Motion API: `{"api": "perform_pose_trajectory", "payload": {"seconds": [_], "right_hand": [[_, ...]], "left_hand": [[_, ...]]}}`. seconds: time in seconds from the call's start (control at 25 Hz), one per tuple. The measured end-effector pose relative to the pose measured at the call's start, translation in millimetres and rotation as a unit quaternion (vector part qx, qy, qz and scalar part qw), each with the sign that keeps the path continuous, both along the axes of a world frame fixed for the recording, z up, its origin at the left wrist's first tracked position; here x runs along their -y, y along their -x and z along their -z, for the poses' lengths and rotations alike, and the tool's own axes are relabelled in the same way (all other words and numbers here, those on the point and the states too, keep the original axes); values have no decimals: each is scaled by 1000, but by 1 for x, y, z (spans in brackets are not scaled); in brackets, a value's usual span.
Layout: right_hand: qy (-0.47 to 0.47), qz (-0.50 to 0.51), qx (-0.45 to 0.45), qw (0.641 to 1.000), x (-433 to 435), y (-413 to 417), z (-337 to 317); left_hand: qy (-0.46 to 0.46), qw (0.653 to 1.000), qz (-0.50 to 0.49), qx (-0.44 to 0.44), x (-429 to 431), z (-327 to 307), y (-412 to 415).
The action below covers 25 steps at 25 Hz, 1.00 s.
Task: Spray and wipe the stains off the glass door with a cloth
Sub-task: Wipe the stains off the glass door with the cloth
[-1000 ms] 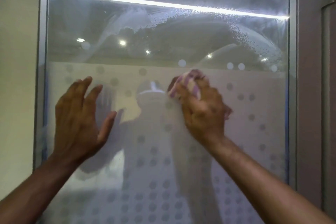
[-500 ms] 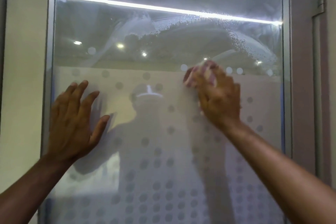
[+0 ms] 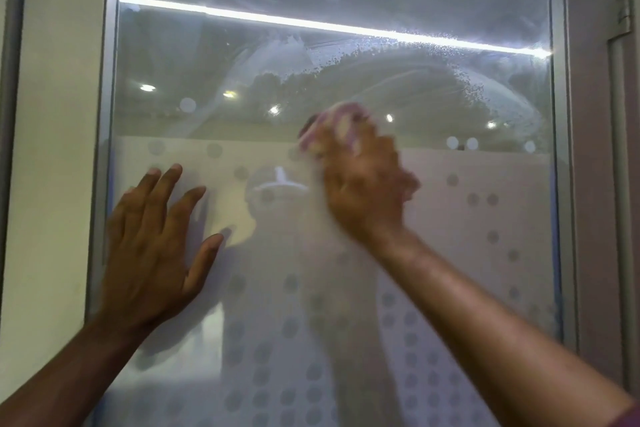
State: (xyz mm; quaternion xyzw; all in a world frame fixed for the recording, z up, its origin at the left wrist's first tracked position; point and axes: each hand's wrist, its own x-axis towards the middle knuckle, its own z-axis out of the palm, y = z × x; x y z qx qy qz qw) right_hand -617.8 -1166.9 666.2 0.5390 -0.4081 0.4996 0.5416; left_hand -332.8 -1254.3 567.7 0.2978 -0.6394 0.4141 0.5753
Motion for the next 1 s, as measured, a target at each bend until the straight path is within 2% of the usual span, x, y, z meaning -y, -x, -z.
{"api": "perform_pose_trajectory", "payload": {"seconds": [0.16,0.24,0.32,0.4,0.48,0.56,0.8,1.0], "right_hand": [[-56,-34,-166,984,11,-50,66],[-57,-14,-190,980,4,-37,60],[-36,22,-112,993,-7,-5,39],[-11,54,52,997,-18,41,15],[9,52,221,974,-31,84,-3],[16,67,304,950,-38,112,-17],[35,55,340,938,-30,102,-64],[51,58,298,951,-14,48,-82]], "left_hand": [[-2,1000,14,-2,-5,0,0],[-5,1000,18,2,-7,-1,0],[-10,1000,17,3,-8,-2,-1],[-15,1000,19,2,-9,-2,-1],[-21,1000,18,-2,-10,-1,-1],[-28,999,24,-3,-11,-1,-1],[-19,999,41,3,-7,-1,-2],[-16,997,74,5,0,1,-6]]}}
